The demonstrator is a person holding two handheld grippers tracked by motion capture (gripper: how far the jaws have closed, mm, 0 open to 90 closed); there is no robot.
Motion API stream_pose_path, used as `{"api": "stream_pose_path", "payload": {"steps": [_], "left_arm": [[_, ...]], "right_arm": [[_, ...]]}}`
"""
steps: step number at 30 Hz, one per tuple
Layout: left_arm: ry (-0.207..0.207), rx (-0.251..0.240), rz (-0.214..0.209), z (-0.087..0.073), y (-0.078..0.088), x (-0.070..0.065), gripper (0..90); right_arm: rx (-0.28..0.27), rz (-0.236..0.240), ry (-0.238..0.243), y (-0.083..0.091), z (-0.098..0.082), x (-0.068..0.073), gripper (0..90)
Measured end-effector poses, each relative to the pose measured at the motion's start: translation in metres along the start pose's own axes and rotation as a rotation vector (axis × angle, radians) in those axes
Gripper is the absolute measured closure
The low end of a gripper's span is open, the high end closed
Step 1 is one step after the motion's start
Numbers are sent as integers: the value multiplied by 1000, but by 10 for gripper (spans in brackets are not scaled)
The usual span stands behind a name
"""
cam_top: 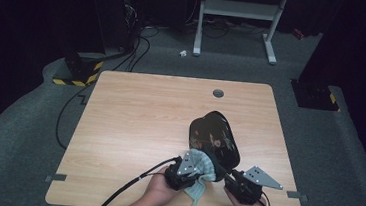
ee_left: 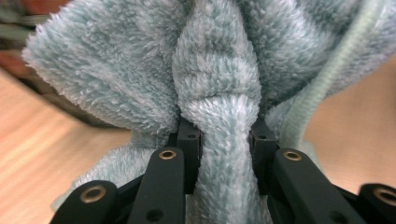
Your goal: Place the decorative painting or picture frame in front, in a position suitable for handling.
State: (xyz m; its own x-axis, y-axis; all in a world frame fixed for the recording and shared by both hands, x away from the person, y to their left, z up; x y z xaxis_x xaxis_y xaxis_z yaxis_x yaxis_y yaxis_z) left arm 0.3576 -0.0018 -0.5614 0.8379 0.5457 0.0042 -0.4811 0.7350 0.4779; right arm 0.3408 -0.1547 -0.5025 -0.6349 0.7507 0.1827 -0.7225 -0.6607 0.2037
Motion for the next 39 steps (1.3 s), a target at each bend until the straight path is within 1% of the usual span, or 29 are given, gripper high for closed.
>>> {"api": "stream_pose_path", "payload": {"steps": [2,3,4,5,6,8,10,11,14,15,17,20,23,25,29,31,33,35,37,39], "left_arm": [[6,-7,-30,0,-1,-8,728],[0,-9,-33,0,-2,-10,728],[3,-10,-34,0,-2,-10,728],[15,-12,-41,0,-2,-8,727],[15,-10,-40,0,-2,-6,727],[11,-6,-12,0,-1,1,728],[30,-4,14,-1,0,11,727],[44,-4,34,-1,1,18,727],[82,-14,71,-4,3,34,727],[101,-21,81,-5,4,38,728],[99,-24,91,-5,6,41,727],[101,-48,93,-3,11,44,727],[125,-88,109,-1,22,52,726],[132,-94,122,-3,30,59,726],[129,-94,153,-11,47,68,726],[131,-101,167,-17,57,71,725],[129,-96,184,-24,67,75,724],[137,-94,201,-31,74,79,724],[144,-98,214,-35,77,82,723],[137,-103,230,-39,78,83,722]], "right_arm": [[0,-1,0,0,0,0,776],[1,-1,0,0,0,0,776],[1,-1,0,0,0,0,776],[1,-1,0,0,0,0,776],[1,-1,-1,0,0,0,776],[1,-2,0,0,0,0,776],[2,-2,0,0,0,0,776],[3,-2,0,0,0,1,776],[2,-1,1,0,0,0,776],[1,-1,1,0,0,0,775],[1,0,-2,0,0,0,776],[1,0,-3,1,0,0,776],[-2,0,-3,1,-1,0,774],[-2,-1,-3,1,-1,0,774],[-1,-3,6,0,0,0,772],[0,-4,8,0,0,1,769],[3,-8,15,0,-1,1,762],[6,-9,14,0,-2,1,761],[4,-11,14,-1,-2,1,759],[3,-9,17,-1,-1,2,747]]}}
Point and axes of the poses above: each handheld gripper's, and its own axes: y roughly backward along the jaws, z roughly out of its top, x roughly to its left, the point moved 6 cm from there along -y, roughly forward along the jaws, and after that the axes turned 7 degrees about -x, right-handed, at the moved point
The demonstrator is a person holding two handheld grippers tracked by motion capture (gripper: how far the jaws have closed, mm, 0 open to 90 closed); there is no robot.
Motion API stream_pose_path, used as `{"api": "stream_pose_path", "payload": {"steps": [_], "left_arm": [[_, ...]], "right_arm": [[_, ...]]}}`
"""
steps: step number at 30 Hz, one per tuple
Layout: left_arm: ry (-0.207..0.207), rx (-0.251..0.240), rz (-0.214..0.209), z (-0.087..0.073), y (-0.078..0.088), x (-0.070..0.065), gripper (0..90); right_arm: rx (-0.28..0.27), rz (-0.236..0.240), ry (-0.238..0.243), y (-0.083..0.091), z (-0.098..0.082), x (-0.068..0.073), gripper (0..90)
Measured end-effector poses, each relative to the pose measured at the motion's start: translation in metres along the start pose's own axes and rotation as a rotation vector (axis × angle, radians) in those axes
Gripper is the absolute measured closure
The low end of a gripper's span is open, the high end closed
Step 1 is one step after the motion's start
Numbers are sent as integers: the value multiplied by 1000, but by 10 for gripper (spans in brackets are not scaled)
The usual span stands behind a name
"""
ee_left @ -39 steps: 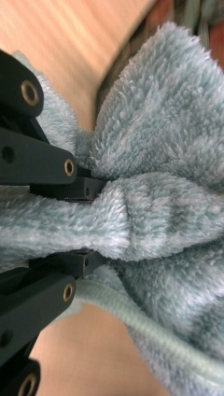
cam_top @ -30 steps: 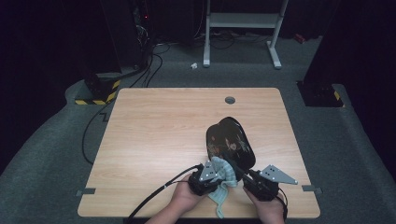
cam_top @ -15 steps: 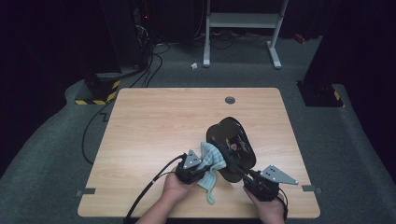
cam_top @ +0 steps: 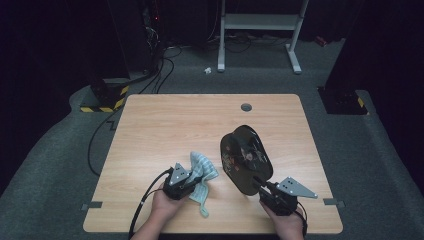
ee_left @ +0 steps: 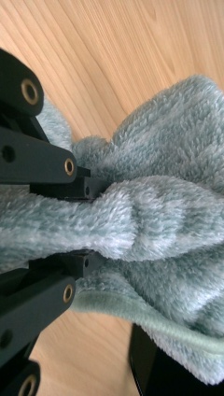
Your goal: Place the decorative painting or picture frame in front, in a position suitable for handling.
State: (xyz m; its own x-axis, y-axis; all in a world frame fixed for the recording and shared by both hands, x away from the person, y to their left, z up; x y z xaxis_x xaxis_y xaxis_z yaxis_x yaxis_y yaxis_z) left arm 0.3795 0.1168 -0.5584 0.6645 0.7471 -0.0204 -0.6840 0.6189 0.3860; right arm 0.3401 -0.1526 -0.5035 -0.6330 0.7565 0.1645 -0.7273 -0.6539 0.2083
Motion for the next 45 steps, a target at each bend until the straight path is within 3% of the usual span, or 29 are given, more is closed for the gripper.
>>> {"api": "stream_pose_path", "payload": {"steps": [8,19,29,31,38,45], "left_arm": [[-55,1,14,-1,-1,-8,719],[-35,-2,14,-1,-1,-7,713],[-41,-1,14,-1,-1,-8,711],[-44,0,14,-1,-1,-8,711],[-47,2,15,-1,-1,-8,711],[-52,4,15,-1,-1,-8,711]], "right_arm": [[-2,-6,4,1,-1,1,703],[-14,-20,-3,4,2,-1,603],[-34,-36,31,7,7,-3,508],[-59,-16,16,9,10,-3,475],[-60,-22,63,14,17,-4,453],[-50,-11,72,17,29,-2,379]]}}
Point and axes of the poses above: each handheld gripper's, and its own axes: y roughly backward along the jaws, z roughly out of its top, x roughly to its left, the point moved 6 cm from there along -y, roughly forward along the jaws, and after that the axes turned 7 degrees about -x, right-handed, at the moved point
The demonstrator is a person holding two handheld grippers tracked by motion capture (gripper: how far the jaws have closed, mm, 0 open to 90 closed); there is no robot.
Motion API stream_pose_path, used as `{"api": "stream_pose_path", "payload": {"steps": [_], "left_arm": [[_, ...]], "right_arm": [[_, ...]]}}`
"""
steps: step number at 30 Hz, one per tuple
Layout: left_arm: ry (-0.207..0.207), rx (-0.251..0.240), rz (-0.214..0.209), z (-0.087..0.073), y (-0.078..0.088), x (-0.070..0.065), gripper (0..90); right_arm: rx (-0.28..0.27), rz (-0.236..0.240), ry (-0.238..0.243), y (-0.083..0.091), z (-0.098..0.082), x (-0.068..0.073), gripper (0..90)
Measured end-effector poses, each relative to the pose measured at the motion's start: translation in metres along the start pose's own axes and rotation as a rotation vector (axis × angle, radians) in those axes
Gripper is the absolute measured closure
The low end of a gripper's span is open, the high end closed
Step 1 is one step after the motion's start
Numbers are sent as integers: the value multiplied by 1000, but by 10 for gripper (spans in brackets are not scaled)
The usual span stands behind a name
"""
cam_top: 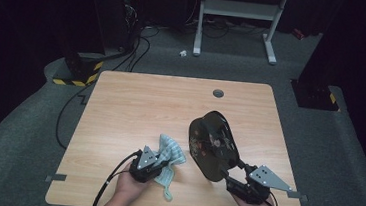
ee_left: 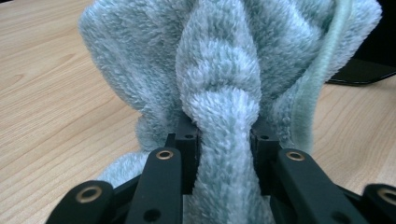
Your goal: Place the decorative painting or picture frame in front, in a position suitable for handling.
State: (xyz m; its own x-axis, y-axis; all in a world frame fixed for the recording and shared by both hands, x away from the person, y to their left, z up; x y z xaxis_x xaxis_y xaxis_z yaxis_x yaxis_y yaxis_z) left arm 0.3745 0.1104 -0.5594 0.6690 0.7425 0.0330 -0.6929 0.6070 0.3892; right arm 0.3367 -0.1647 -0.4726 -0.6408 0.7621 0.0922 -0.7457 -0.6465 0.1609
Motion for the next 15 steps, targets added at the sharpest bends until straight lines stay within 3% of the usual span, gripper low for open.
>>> {"api": "stream_pose_path", "payload": {"steps": [9,15], "left_arm": [[-17,7,-3,0,-1,-2,711],[-22,6,-1,0,-1,-2,711]], "right_arm": [[16,-10,-15,0,11,-8,313],[3,-10,-23,-5,27,-10,319]]}}
Point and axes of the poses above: each handheld gripper's, and its own axes: y roughly backward along the jaws, z roughly out of its top, x roughly to its left, the point moved 6 cm from there along -y, roughly forward along the jaws, and after that the axes turned 7 degrees about -x, right-handed, at the moved point
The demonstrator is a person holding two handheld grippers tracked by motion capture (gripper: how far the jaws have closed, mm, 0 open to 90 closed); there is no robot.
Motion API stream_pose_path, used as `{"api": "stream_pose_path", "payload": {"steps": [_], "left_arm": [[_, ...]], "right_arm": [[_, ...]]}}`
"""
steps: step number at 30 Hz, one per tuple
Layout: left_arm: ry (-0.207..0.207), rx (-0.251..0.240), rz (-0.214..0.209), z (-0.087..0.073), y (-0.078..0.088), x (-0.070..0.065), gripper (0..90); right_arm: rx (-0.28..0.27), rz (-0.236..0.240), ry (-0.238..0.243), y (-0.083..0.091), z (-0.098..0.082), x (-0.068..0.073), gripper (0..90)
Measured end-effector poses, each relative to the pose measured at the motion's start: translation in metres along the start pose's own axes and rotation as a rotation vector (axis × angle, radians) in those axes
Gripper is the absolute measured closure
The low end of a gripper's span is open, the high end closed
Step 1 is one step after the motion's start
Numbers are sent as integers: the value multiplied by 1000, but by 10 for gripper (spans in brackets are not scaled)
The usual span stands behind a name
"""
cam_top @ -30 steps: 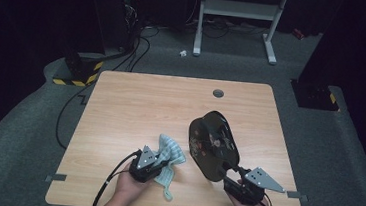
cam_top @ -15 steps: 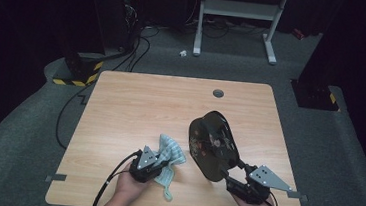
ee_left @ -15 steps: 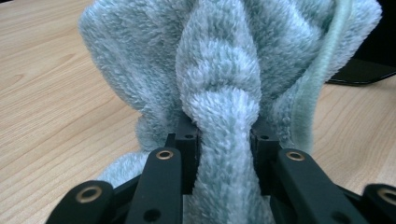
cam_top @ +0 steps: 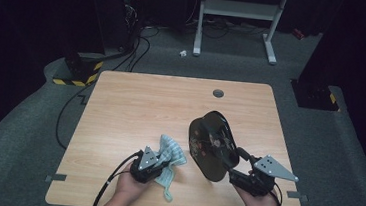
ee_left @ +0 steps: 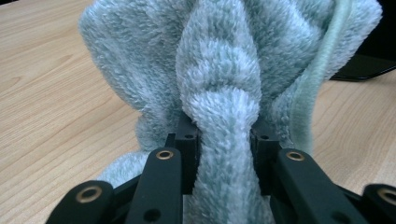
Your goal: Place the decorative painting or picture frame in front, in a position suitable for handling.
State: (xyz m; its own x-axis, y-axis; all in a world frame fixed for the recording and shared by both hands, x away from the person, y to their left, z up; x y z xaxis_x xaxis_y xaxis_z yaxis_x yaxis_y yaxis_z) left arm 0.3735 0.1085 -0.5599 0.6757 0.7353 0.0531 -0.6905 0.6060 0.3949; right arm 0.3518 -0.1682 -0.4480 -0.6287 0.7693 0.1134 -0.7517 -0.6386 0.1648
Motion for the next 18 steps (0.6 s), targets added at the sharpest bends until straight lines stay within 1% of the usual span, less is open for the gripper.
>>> {"api": "stream_pose_path", "payload": {"steps": [1,2,3,4,6,7,9,11,13,14,15,16,17,18], "left_arm": [[2,-1,2,0,0,0,711],[0,0,2,0,0,-1,711],[-2,1,3,0,0,-1,710],[-2,1,3,0,0,-1,711],[1,2,0,0,0,0,710],[3,1,-1,0,-1,0,711],[6,0,4,1,-1,1,711],[1,-2,6,1,-2,1,711],[1,-4,0,1,-2,1,712],[2,-7,-4,1,-2,1,712],[6,-10,-10,2,-2,1,712],[12,-14,-13,3,-3,1,712],[28,-12,-23,5,-3,1,713],[39,-15,-32,8,-4,1,714]], "right_arm": [[5,-1,8,-3,5,0,326],[7,-14,17,-5,8,0,329],[4,-24,13,-6,10,0,331],[-2,-20,7,-8,13,0,339],[-5,-28,-3,-10,17,0,353],[-3,-24,-7,-11,18,1,373],[-5,-27,9,-11,18,1,394],[-11,-24,16,-11,17,1,452],[-6,-19,11,-12,15,0,479],[-2,-16,15,-12,14,0,491],[0,-13,22,-11,13,0,522],[-2,-16,27,-10,13,0,546],[-5,-14,27,-9,13,-1,590],[-6,3,17,-8,13,-1,625]]}}
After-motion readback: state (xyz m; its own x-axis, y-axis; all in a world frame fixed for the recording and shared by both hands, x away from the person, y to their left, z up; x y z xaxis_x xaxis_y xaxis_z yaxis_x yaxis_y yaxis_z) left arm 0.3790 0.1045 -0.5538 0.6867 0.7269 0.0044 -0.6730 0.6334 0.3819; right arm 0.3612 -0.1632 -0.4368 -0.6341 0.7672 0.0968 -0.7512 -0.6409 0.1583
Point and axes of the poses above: each handheld gripper's, and its own axes: y roughly backward along the jaws, z roughly out of its top, x roughly to its left, the point moved 6 cm from there along -y, roughly forward along the jaws, and after that the axes turned 7 degrees about -x, right-handed, at the moved point
